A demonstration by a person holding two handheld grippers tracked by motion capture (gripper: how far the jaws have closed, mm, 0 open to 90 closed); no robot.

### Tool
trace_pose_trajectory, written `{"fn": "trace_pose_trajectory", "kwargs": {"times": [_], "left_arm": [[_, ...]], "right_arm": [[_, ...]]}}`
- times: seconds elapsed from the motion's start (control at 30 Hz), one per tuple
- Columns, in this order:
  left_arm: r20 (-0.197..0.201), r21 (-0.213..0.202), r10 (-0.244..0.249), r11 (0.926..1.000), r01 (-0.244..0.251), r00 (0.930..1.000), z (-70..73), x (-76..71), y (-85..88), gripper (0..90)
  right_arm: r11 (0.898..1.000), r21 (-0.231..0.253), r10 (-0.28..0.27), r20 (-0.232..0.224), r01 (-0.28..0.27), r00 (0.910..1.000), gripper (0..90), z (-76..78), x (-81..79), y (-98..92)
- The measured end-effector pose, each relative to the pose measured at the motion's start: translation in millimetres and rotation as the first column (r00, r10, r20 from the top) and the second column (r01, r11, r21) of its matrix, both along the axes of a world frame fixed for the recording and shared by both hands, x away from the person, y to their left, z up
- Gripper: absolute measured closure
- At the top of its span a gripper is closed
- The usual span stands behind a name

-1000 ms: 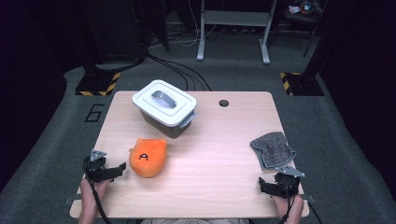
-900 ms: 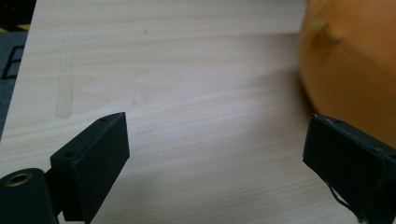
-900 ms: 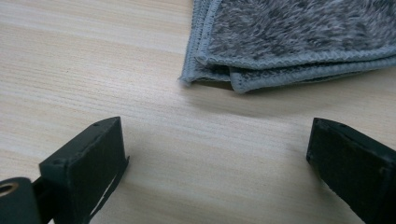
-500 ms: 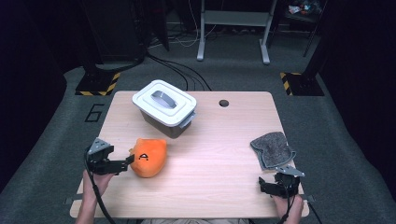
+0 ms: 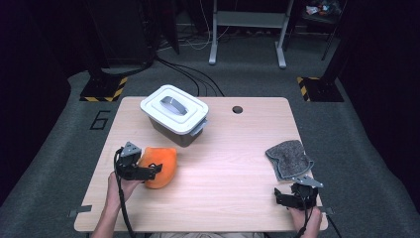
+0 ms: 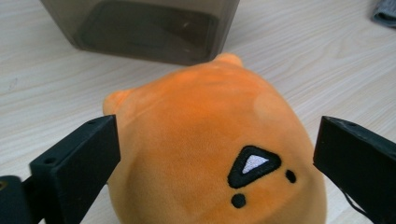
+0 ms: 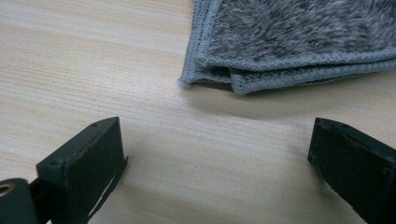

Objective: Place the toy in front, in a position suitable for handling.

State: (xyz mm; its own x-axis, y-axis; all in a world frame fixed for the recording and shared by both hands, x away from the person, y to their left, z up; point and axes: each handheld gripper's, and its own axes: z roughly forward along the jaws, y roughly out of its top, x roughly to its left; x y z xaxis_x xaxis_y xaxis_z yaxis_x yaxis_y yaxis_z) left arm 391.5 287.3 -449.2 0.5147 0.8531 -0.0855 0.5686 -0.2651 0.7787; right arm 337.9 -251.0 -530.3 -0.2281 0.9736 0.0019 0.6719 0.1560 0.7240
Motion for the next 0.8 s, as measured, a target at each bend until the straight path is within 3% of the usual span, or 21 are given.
{"fn": "trace_pose_trajectory", "kwargs": {"times": [0.23, 0.53, 0.8], "left_arm": [[-0.015, 0.009, -0.006, 0.9999, 0.006, 0.9999, -6.6, -2.0, -5.5, 11.8], [-0.027, 0.068, -0.006, 0.9976, 0.008, 0.9996, -14.7, -6.8, -10.7, 25.5], [-0.009, 0.126, -0.007, 0.9919, 0.008, 0.9999, -20.1, -15.6, -13.1, 48.9]], "right_arm": [[1.0, 0.0, 0.0, 0.0, 0.0, 1.0, 2.5, 0.0, 0.0, 0.0], [1.0, -0.003, 0.0, 0.0, 0.0, 1.0, 2.5, 0.1, -0.2, 0.1], [1.0, -0.007, 0.001, 0.004, -0.001, 1.0, 2.5, 0.0, -0.6, 0.5]]}}
